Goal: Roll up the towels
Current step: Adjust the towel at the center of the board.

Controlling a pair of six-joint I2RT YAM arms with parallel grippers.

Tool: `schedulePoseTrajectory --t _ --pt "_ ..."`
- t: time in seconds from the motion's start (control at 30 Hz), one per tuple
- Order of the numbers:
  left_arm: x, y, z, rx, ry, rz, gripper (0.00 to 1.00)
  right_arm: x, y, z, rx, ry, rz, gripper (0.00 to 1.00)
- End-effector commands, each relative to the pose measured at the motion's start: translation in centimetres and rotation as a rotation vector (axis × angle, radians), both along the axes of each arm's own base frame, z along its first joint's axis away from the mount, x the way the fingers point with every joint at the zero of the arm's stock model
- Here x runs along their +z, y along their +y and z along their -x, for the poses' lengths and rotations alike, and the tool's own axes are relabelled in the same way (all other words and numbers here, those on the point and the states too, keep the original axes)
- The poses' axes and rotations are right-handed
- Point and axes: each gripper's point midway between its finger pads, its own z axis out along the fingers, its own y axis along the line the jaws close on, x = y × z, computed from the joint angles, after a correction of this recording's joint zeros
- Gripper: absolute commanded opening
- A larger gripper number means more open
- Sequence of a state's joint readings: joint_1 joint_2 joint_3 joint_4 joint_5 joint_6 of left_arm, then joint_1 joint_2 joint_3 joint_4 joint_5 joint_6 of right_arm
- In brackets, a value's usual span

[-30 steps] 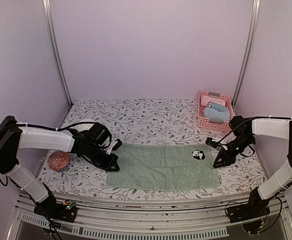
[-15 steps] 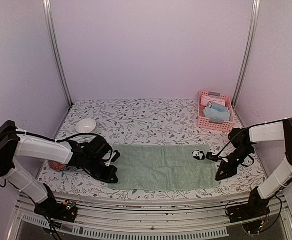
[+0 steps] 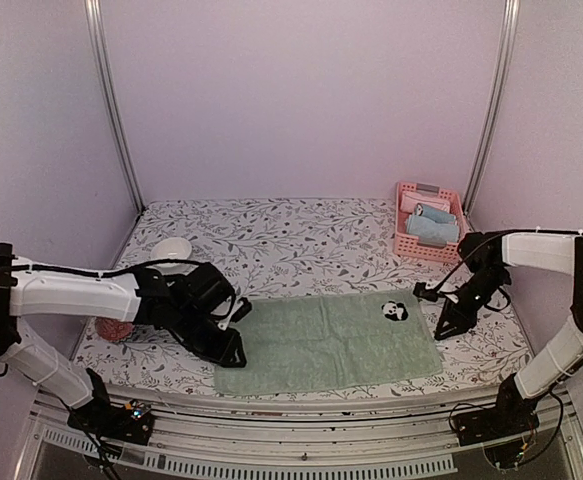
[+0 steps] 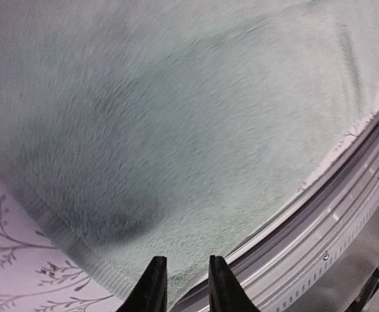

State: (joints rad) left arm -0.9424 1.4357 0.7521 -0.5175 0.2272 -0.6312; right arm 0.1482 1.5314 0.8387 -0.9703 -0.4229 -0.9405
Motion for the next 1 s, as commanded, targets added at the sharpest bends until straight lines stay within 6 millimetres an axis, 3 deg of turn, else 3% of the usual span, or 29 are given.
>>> schedulePoseTrajectory --t 0.0,0.07,0.23,0.4,0.53,0.7,0.97 --pt "5.6 -2.0 -4.0 -0.043 -0.116 0.079 0.32 5.4 1.7 -5.2 -0.057 -0.097 -0.093 0.28" --pt "6.3 -1.4 -6.1 -0.014 -0.143 0.081 0.34 6.4 2.1 -7.6 -0.114 -0.122 -0.106 0.28" --pt "6.5 3.6 -13.0 0.191 -0.248 0.031 0.37 6.5 1.4 -14.0 -0.3 -0.173 -0.063 0.28" --pt "6.1 5.2 -16.9 0.266 -0.291 0.055 0.42 4.9 1.8 -17.3 -0.411 -0.118 -0.071 0.28" --pt "4.3 5.5 -18.3 0.279 -0.28 0.05 0.44 2.6 1.9 -18.4 -0.456 -0.054 -0.057 0.29" --pt "1.7 6.0 -18.5 0.297 -0.255 0.029 0.45 -0.6 2.0 -18.1 -0.471 0.031 -0.03 0.29" --pt "-0.4 5.6 -18.1 0.293 -0.207 0.041 0.41 -2.6 2.1 -18.2 -0.465 0.064 -0.021 0.28"
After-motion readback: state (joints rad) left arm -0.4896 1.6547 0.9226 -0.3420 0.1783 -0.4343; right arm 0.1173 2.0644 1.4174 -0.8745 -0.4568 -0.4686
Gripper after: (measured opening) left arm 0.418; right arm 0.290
